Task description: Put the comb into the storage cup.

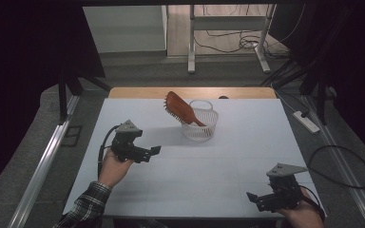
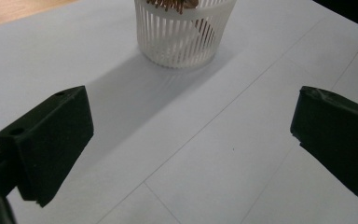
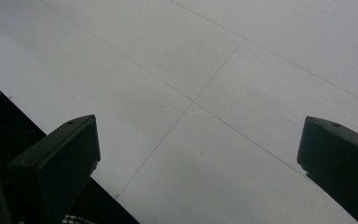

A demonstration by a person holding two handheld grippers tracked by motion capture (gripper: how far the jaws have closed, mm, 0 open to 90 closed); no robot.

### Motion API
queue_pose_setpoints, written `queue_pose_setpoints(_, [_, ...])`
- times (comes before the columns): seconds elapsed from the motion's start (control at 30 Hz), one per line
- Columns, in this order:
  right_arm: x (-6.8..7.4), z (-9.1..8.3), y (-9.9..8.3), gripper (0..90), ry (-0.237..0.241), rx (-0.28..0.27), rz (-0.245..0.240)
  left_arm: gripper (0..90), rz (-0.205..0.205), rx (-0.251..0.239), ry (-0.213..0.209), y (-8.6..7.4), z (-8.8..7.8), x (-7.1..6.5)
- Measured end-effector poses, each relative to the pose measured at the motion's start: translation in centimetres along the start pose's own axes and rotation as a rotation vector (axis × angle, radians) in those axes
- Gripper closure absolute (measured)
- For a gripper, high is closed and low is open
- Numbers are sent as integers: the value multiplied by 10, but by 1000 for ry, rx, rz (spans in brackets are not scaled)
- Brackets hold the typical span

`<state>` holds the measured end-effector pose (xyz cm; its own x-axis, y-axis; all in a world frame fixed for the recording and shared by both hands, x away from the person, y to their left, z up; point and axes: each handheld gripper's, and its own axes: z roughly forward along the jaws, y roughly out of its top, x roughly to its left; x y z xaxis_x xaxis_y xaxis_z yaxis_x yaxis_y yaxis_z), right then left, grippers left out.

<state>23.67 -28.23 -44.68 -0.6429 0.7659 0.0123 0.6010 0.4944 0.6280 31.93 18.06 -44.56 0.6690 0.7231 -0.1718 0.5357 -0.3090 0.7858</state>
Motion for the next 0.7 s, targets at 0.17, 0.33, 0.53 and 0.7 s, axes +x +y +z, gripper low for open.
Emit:
queue_pose_setpoints(0.17, [0,0,0,0,-1,1,-1,1,12,12,12,-5,-3,-3])
queue_pose_setpoints(0.33, [0,0,0,0,-1,1,-1,0,16,13,17,-9,-7,-6])
queue_pose_setpoints(0.53, [0,0,0,0,-1,2,-1,0,20,17,26,-14,-12,-8])
queue_pose_setpoints(0.7, [0,0,0,0,-2,2,-1,0,23,22,36,-19,-16,-9])
